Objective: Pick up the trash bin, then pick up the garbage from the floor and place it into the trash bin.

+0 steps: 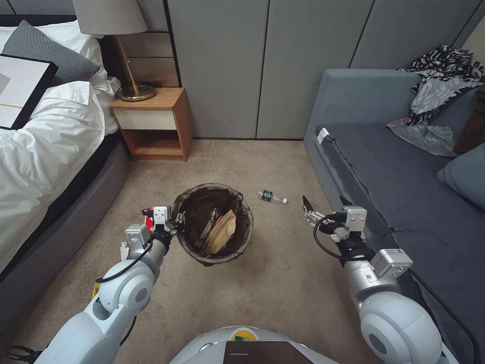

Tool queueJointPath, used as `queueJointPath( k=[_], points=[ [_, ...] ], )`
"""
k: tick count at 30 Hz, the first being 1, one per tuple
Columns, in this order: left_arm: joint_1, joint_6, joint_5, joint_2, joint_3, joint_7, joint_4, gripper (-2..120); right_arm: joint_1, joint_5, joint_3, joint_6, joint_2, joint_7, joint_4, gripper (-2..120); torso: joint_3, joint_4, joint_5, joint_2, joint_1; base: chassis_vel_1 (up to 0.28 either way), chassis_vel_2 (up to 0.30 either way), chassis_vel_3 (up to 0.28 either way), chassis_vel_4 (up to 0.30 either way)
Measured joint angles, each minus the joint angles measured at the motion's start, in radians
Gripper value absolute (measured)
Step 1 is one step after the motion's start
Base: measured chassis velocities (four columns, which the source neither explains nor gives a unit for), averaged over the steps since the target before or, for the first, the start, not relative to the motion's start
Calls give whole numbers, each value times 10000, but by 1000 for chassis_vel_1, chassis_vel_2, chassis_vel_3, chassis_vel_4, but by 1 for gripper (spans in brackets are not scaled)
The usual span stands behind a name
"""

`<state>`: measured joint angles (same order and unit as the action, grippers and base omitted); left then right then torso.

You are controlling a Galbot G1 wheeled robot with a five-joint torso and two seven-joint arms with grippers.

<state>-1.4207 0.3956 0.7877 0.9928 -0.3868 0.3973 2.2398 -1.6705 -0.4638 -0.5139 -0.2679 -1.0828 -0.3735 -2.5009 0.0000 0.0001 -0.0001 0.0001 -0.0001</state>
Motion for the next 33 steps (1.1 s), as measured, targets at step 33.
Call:
queueJointPath(
  k=[33],
  points=[
    [149, -35, 46, 25, 94, -36, -123, 5, 309, -167, -154, -37, 134, -18, 10, 100, 0, 1, -1, -1, 1, -115, 113, 115, -111]
  ],
)
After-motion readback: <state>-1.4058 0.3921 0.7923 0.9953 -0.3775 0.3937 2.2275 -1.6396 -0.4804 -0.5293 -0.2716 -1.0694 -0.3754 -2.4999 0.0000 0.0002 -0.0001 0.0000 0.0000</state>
